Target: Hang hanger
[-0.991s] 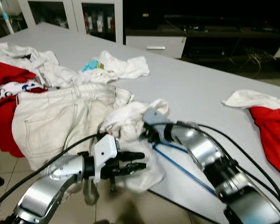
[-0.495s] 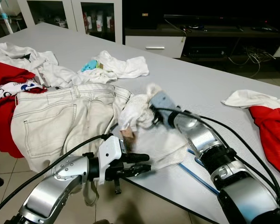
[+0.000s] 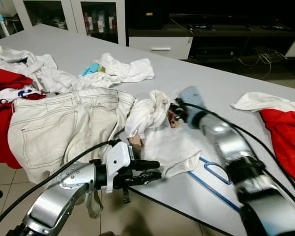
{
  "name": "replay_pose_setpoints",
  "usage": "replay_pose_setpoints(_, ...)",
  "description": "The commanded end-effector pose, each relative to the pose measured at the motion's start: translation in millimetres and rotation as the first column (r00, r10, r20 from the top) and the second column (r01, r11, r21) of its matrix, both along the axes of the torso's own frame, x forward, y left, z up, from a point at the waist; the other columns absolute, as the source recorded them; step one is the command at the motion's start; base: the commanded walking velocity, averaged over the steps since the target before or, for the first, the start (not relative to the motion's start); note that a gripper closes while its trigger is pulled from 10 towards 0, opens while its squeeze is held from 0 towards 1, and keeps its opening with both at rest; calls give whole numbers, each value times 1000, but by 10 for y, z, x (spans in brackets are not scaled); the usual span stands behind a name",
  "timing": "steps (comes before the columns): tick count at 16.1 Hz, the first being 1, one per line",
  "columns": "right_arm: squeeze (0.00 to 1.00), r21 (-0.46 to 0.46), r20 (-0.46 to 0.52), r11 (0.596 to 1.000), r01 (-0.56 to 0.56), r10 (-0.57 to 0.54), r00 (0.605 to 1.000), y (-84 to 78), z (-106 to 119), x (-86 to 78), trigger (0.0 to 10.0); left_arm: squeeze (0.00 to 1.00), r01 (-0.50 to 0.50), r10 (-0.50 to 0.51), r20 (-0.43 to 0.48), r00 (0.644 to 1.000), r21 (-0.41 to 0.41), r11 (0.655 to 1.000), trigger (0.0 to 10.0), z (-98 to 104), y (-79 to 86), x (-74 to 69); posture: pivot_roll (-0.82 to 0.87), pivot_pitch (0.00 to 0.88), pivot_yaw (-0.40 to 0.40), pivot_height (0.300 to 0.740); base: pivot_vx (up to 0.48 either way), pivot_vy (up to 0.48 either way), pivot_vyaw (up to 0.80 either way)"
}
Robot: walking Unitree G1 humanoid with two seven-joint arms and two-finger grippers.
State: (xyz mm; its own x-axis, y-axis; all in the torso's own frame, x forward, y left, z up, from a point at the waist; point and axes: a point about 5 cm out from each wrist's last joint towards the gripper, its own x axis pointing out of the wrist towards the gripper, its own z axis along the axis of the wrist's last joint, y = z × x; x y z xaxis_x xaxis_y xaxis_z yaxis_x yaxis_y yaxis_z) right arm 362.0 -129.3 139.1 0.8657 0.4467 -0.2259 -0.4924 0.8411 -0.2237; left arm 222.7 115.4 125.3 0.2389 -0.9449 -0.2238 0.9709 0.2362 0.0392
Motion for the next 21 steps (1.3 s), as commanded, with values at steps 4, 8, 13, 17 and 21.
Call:
replay_pose_setpoints(4,0,49,9,997,62,-63,998,-403,151,-107,10000,0,-60,60,12,998,-44,997,10000,-1,-57,73,-30,0,-32,740,0,0,0)
replay_pose_setpoints(8,0,131,114,988,82,-97,989,-575,301,-291,10000,0,-291,293,-18,956,-189,938,10000,34,-67,321,-37,0,-32,740,0,0,0)
replay_pose_setpoints(13,0,285,236,907,311,-380,894,-783,346,-514,10000,0,-576,579,-74,812,-254,777,10000,-66,-44,538,-55,0,-25,740,0,0,0)
replay_pose_setpoints(17,0,354,317,866,352,-466,826,-753,313,-710,10000,0,-686,682,-120,721,-258,680,10000,-142,-7,608,-71,0,-10,740,0,0,0)
replay_pose_setpoints(21,0,379,346,858,347,-479,807,-603,166,-881,10000,0,-760,762,-133,634,-287,582,10000,-151,-18,661,-52,0,-15,740,0,0,0)
